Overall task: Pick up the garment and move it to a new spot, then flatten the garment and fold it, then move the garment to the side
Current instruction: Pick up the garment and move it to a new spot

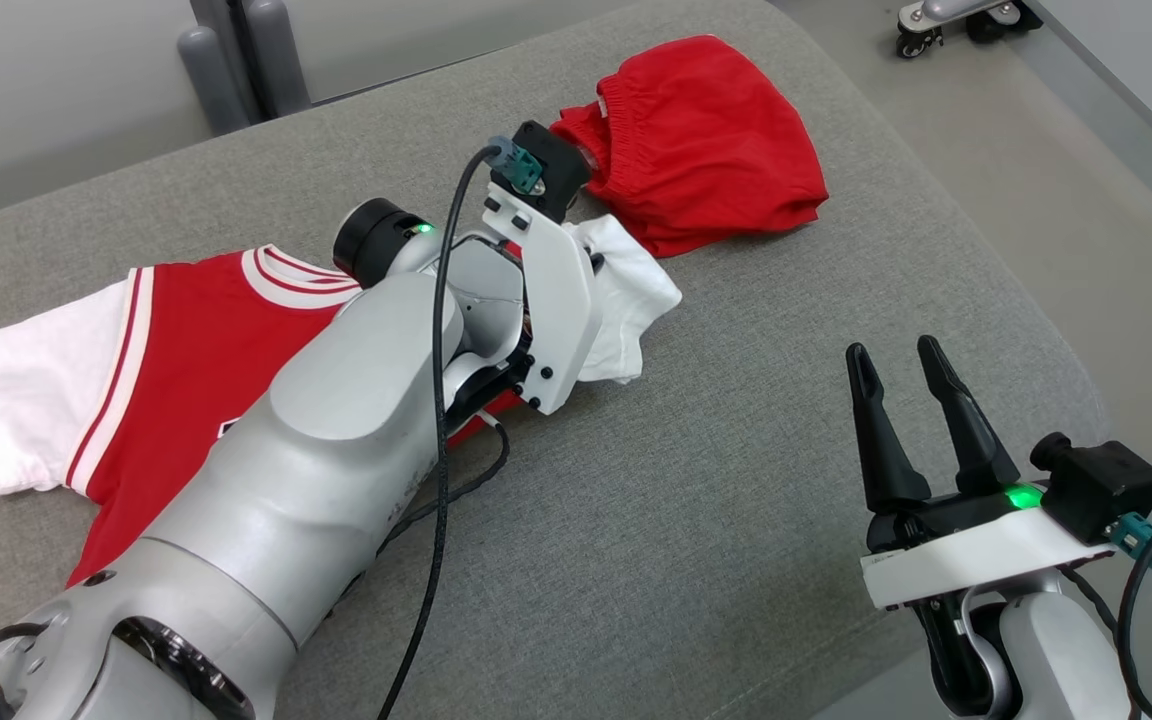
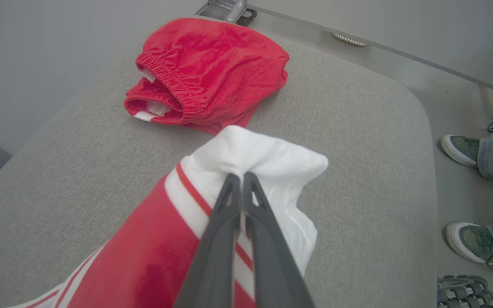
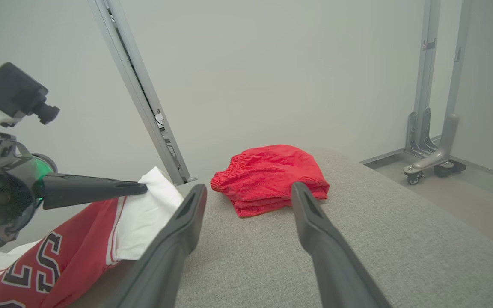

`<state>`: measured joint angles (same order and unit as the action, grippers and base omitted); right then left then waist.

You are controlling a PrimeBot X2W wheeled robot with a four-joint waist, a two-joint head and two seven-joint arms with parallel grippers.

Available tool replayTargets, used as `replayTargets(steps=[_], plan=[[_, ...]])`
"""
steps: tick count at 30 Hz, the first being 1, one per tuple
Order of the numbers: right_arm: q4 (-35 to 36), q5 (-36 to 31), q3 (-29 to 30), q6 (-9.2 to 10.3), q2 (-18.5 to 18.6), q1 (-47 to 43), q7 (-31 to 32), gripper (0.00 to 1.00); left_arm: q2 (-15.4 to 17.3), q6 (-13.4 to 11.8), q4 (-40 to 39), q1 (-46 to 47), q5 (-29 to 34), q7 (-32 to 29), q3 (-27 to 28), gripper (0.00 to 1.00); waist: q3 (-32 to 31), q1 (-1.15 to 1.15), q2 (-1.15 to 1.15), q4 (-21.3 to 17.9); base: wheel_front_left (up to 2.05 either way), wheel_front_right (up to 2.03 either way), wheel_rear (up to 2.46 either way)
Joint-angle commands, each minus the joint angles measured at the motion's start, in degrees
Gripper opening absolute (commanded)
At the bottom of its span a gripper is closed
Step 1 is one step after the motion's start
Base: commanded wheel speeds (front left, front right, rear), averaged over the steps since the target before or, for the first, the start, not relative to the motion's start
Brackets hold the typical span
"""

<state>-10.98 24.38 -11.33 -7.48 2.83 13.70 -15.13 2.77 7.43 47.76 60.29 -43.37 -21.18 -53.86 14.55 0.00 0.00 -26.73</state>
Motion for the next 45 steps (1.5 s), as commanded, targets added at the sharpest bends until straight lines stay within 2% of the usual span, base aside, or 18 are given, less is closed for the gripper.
replayTargets(steps=[1,2,8,15,21,27,36,45], plan=[[-0.2,0.2,0.2,-0.04,0.2,0.6,-0.1,1.0,0.3,0.1,0.0,1.0,-1.2,0.1,-0.9,0.9,0.0,0.0,0.0,0.1,0.0,0.0,0.0],[-0.2,0.1,0.3,-0.04,0.2,0.6,-0.1,1.0,0.3,0.1,0.0,1.2,-1.8,0.4,-1.5,1.0,-0.1,0.0,0.0,0.3,0.0,0.0,0.0],[-0.8,-0.9,1.1,-0.03,0.2,0.1,-0.1,1.0,0.2,0.0,0.5,2.3,-3.6,2.2,-3.9,1.0,-0.7,0.0,0.0,2.0,0.0,0.0,0.0],[-0.9,-2.6,2.3,-0.04,0.3,-0.6,-0.1,1.0,0.2,-0.9,1.0,3.8,-5.3,6.5,-5.2,1.0,-2.7,0.0,0.0,6.1,0.0,0.0,0.0],[-0.6,-3.7,3.5,-0.04,1.2,-1.4,-0.1,1.0,0.5,-1.6,3.7,3.0,-5.3,12.0,-4.4,1.0,-4.4,0.0,0.0,10.6,0.0,0.0,0.0],[-0.5,-4.3,4.5,-0.03,2.5,-2.8,-0.1,1.0,2.2,-3.0,4.3,0.2,-5.0,19.2,-3.2,1.0,-5.9,0.0,0.0,15.3,0.0,0.0,0.0],[-0.4,-4.8,4.9,-0.03,3.0,-4.9,-0.1,1.0,7.7,-6.8,0.9,-6.6,-6.0,27.2,-0.6,1.0,-8.0,0.0,0.0,20.1,0.0,0.0,0.0],[0.1,-4.4,5.2,-0.03,3.5,-6.0,-0.1,1.0,16.8,-13.5,-8.8,-17.2,-7.2,35.1,4.4,1.0,-9.4,0.0,0.0,21.5,0.0,0.0,0.0]])
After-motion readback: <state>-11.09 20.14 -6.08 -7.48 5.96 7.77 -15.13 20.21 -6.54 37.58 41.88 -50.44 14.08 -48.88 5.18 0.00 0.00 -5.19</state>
